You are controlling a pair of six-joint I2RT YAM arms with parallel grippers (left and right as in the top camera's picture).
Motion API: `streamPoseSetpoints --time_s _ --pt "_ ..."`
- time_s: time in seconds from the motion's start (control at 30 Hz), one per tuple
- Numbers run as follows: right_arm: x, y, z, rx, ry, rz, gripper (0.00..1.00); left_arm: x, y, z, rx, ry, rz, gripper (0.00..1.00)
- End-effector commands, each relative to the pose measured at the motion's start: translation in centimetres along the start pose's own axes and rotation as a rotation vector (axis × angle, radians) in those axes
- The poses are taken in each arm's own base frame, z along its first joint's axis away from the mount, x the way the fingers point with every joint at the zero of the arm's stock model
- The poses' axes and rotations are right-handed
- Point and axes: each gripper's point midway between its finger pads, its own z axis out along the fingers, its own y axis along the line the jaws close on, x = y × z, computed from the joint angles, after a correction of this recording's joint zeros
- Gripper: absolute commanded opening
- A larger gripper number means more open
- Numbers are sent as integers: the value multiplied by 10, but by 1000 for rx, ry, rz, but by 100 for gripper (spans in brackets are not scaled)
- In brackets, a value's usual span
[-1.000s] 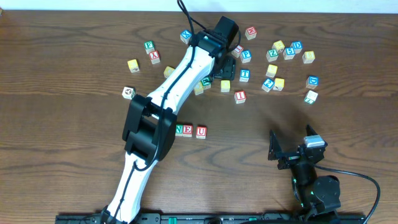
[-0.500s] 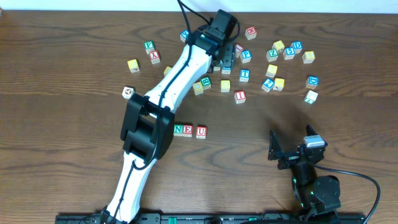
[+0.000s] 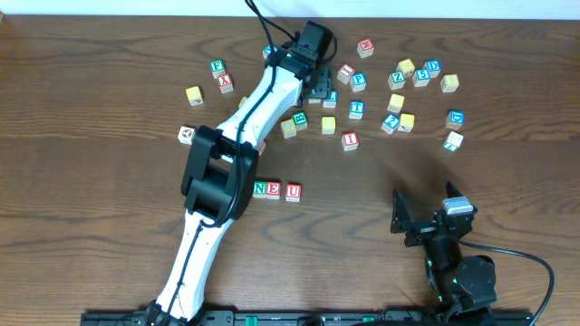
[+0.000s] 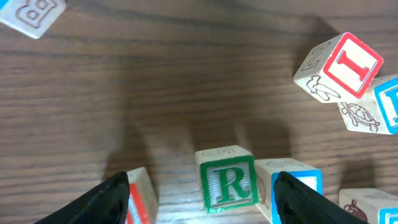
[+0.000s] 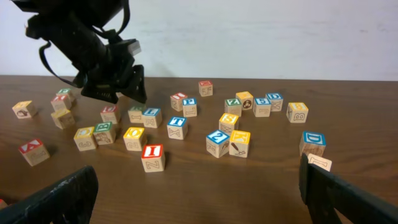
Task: Spell out NEURIPS
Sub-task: 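Lower the left gripper onto the green R block and close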
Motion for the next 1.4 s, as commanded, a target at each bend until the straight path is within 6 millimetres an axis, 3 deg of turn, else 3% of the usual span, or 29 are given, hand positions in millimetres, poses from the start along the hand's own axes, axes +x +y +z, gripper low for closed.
streamPoseSetpoints --time_s 0.0,0.5,1.13,1.37 --pt "1 -2 0 6 2 -5 99 -3 -2 6 -3 -14 -14 73" --pt "1 -2 0 6 3 -5 99 18 2 36 -14 42 -9 73" --pt "1 -2 0 6 3 -5 99 16 -6 35 15 35 -10 73" --pt "1 -2 0 6 3 -5 99 1 -18 15 65 10 -12 73"
